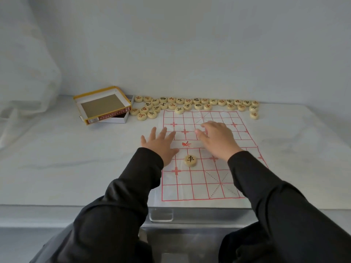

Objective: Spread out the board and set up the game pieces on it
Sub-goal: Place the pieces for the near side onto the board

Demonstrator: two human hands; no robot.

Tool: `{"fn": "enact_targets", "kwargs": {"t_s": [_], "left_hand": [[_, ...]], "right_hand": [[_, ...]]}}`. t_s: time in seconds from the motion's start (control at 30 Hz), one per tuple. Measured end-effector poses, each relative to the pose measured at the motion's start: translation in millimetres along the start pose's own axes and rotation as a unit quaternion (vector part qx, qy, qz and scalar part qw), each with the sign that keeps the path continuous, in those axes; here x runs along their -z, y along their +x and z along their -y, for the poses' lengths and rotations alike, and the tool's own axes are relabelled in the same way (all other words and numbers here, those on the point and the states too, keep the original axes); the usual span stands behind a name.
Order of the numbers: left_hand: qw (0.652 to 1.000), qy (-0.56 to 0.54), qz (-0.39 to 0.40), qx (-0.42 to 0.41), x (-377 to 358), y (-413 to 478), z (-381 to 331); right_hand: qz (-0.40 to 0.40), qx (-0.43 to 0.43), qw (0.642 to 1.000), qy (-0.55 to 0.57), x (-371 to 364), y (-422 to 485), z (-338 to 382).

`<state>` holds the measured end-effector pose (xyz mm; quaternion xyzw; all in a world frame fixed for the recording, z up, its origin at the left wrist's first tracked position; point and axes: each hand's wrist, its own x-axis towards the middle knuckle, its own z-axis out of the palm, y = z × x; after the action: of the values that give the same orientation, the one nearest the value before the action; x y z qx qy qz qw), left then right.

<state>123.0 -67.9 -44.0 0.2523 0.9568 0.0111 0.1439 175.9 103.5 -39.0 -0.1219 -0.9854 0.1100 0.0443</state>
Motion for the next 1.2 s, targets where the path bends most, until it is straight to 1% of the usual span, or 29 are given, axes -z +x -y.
{"fn": "enact_targets", "kwargs": {"t_s": [0.07, 0.17, 0.37, 0.57, 0.7, 0.97, 1.2], "left_hand": [[1.0, 0.0, 0.004, 0.007, 3.1, 4.1, -3.7], [1.0, 0.007, 0.024, 0.006, 7.8, 6.5, -9.1], [0.999, 0.023, 0.043, 0.0, 9.7, 13.7, -5.7], [0.997, 0.022, 0.068, 0.006, 4.3, 17.3, -2.3], [0.997, 0.013, 0.078, 0.013, 2.7, 19.9, -2.8], [0.997, 0.007, 0.072, 0.03, 1.9, 23.4, -4.4], [0.997, 0.005, 0.069, 0.027, 0.4, 25.9, -2.8]], "right_hand": [[0.053, -0.03, 0.998, -0.025, -1.6, 21.1, -6.8], [0.1, -0.056, 0.992, -0.051, -3.2, 52.2, -8.5], [0.145, -0.034, 0.987, -0.06, -17.8, 84.3, -4.1], [0.123, -0.03, 0.987, -0.097, -37.0, 80.6, -5.8], [0.129, -0.031, 0.986, -0.099, -36.9, 81.7, -6.2], [0.136, -0.042, 0.985, -0.099, -35.2, 87.4, -8.1], [0.138, -0.05, 0.984, -0.101, -35.6, 89.9, -7.8]]}}
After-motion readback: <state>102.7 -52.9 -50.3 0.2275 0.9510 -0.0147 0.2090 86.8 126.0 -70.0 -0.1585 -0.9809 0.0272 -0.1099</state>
